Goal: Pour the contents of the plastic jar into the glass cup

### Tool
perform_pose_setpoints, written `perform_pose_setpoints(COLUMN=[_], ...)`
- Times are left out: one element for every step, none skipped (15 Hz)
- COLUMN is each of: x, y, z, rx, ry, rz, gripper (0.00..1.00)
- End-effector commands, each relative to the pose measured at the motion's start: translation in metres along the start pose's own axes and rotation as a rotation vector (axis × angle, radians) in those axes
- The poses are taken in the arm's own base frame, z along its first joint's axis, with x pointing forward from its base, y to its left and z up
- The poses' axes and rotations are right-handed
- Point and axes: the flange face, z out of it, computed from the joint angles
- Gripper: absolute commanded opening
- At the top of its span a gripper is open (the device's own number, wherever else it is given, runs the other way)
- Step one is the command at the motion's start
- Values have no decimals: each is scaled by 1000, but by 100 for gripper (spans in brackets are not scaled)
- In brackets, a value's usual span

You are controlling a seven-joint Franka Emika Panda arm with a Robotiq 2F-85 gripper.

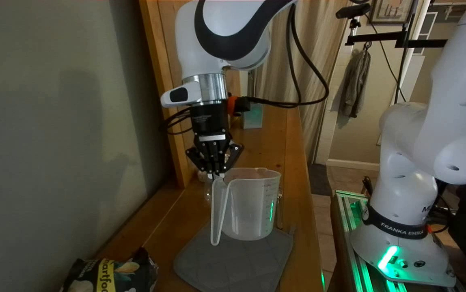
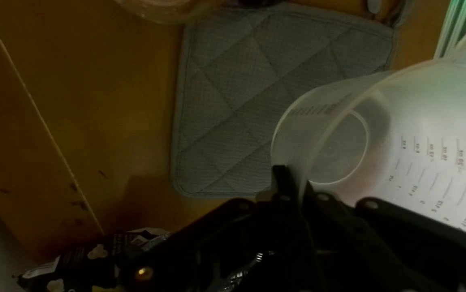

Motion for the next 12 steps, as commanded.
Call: perform_pose_setpoints(x=[-1,0,0,-1,-1,-1,-1,-1,-1,-1,-1,-1], y=[-11,-11,-12,-12,-12,-13,-13,-14,-14,-15,-15,-14], z=[-2,-2,-2,-2,-2,-1,-2,-2,-2,-1,-1,-1], rx=[0,-2,-6,-9,-11,-5,-7,-4,-5,-1,1,6], ry=[-10,-7,-9,-12,-16,-13,-17,-14,-15,-14,-18,-22], rz=[44,54,61,67,74,77,82,86,89,89,85,78], gripper=[1,1,1,1,1,1,1,1,1,1,1,1])
